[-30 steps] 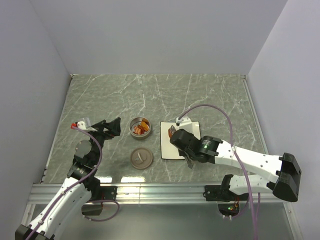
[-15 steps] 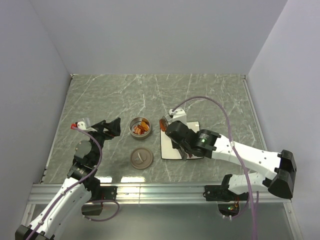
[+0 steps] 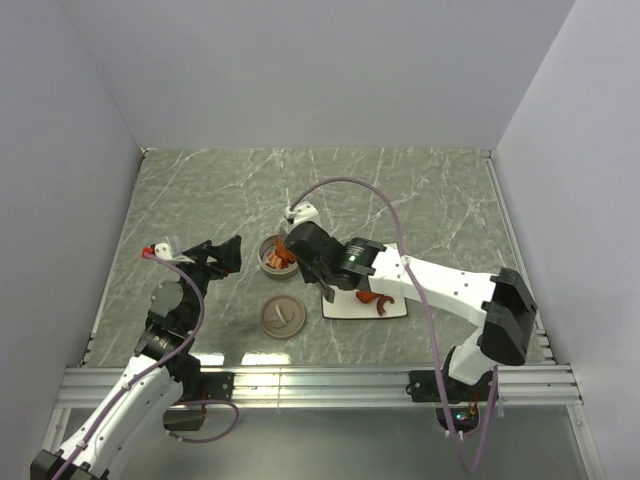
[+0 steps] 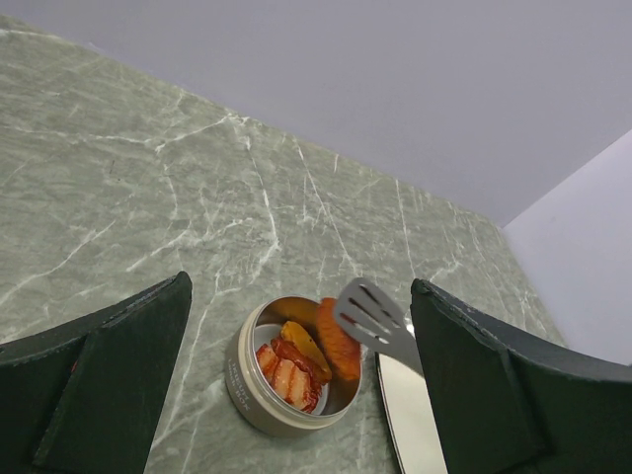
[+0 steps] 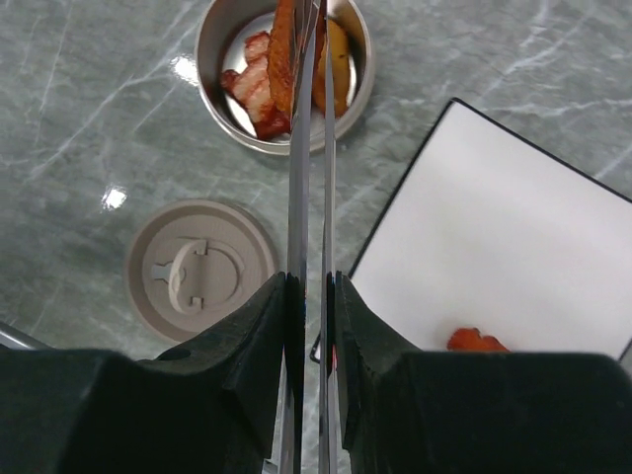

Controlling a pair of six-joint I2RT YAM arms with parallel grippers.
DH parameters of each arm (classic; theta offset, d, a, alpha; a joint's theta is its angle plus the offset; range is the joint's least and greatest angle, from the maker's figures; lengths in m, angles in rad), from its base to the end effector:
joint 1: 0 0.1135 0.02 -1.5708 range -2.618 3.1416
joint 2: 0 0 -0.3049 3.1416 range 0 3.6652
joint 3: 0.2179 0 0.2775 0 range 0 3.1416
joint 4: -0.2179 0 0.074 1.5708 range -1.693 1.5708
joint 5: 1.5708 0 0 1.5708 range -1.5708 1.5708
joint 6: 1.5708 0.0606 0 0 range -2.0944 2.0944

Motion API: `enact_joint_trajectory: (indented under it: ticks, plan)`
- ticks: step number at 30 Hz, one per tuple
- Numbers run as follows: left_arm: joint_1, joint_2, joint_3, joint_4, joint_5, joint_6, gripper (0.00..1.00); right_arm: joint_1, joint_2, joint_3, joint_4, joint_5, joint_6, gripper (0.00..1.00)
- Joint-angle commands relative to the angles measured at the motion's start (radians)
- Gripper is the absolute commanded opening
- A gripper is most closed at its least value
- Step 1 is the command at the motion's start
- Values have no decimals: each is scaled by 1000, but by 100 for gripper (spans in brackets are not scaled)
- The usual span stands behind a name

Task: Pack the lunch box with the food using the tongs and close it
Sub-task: Place the food into the lunch box

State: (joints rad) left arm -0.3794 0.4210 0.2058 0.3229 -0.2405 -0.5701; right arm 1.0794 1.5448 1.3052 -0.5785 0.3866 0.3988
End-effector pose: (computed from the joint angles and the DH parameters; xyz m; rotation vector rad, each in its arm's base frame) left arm 0.1459 -0.0426 0.2531 -0.3394 1.4552 -0.5949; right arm 0.1987 0.3229 0.3173 -0.6059 2.2498 0.2823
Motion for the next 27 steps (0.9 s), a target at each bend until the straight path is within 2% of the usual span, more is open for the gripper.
enact_joint_trajectory:
  ticks: [1, 10, 15, 17, 27]
  plan:
    - [-3, -7, -2, 13, 3, -10, 100, -1, 47, 88, 52, -32, -46, 30]
    - [-3, -7, -3, 16, 6, -10, 100, 1, 104, 132, 40, -48, -54, 31]
    - [-3, -4, -3, 18, 7, -10, 100, 1, 116, 143, 29, -38, -49, 46]
    - [-3, -4, -3, 18, 7, -10, 100, -1, 120, 151, 22, -29, -49, 48]
    - [-3, -1, -3, 21, 10, -10, 100, 11, 69, 128, 29, 4, -40, 49]
